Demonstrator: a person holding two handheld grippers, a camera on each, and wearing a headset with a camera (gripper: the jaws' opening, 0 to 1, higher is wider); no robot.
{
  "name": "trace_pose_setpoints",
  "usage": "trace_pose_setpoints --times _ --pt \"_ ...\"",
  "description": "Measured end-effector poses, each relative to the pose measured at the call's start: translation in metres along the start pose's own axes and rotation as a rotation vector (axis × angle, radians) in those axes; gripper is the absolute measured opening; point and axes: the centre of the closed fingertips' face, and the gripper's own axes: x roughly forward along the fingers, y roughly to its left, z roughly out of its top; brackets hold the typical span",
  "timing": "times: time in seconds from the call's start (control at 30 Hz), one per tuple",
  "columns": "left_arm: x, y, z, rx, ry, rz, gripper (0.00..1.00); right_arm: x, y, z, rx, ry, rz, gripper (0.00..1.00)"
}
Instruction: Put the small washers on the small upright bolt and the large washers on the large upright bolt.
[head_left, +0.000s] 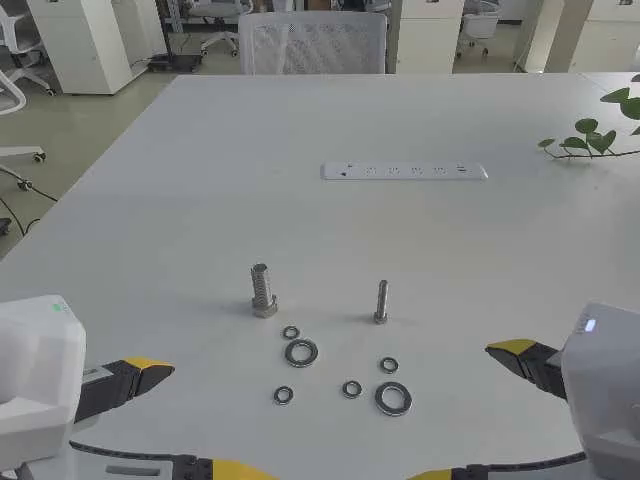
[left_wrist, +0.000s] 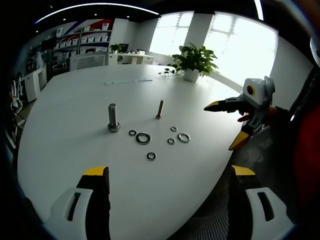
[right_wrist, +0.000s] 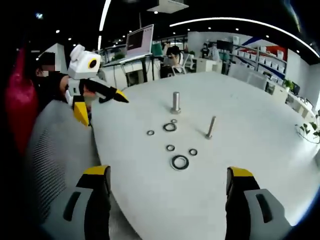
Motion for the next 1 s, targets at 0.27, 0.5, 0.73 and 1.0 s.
trace_pose_setpoints --times 0.27,0.5,0.73,1.0 --pt "-0.0002 0.0 -0.0001 0.002 0.003 0.0 1.0 0.0005 -0.0005 -0.0002 -0.003 0.003 0.001 0.96" --pt "-0.0001 -0.0006 -0.0001 0.002 0.004 -0.002 1.0 0.0009 -0.0005 -0.0008 -0.004 0.006 0.003 0.96" --pt "0.0 -0.0006 0.0 0.004 0.005 -0.002 0.98 0.0013 -0.0004 -0.0014 -0.005 0.008 0.006 0.96" --pt "0.0005 -0.0012 -0.0015 0.007 0.011 -0.004 0.98 0.0016 0.0 -0.0027 -0.004 0.011 0.008 0.96"
